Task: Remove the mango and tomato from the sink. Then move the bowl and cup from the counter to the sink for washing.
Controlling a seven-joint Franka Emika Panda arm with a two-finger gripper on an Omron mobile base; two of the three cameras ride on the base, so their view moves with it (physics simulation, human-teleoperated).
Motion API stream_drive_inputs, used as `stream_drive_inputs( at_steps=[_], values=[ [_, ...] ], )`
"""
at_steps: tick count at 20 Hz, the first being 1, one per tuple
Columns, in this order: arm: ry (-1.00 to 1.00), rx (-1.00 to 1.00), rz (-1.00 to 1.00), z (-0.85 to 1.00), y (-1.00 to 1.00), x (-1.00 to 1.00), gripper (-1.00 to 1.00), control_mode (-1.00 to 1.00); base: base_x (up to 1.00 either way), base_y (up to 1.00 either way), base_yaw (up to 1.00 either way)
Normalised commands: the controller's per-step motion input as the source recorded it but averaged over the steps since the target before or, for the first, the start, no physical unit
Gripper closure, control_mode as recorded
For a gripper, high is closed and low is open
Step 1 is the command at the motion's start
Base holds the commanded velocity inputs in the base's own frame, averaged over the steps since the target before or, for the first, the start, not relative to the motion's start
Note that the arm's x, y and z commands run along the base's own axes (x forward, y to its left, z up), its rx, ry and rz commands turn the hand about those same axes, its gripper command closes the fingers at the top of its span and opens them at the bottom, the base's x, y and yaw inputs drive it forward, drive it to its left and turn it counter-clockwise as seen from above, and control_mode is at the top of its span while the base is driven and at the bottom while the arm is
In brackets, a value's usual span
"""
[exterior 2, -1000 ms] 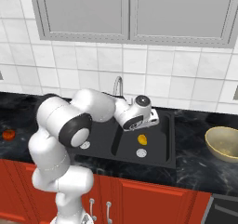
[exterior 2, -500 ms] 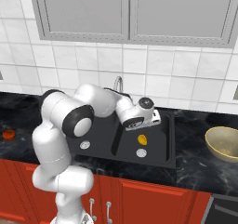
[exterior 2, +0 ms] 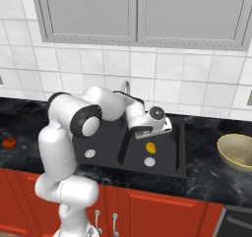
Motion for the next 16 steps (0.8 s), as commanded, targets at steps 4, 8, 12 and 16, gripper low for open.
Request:
stream_drive_inputs(
  at_steps=[4,8,12,16],
  values=[
    [0.0,0.0,0.0,-0.11,-0.03,0.09,-1.0,-1.0,0.0,0.0,0.0],
    [0.02,0.0,0.0,-0.03,0.0,0.09,-1.0,-1.0,0.0,0.0,0.0],
    [0.05,0.0,0.0,-0.01,0.0,0.08,-1.0,-1.0,0.0,0.0,0.0],
    [0.06,0.0,0.0,-0.04,0.0,0.08,-1.0,-1.0,0.0,0.0,0.0]
  ],
)
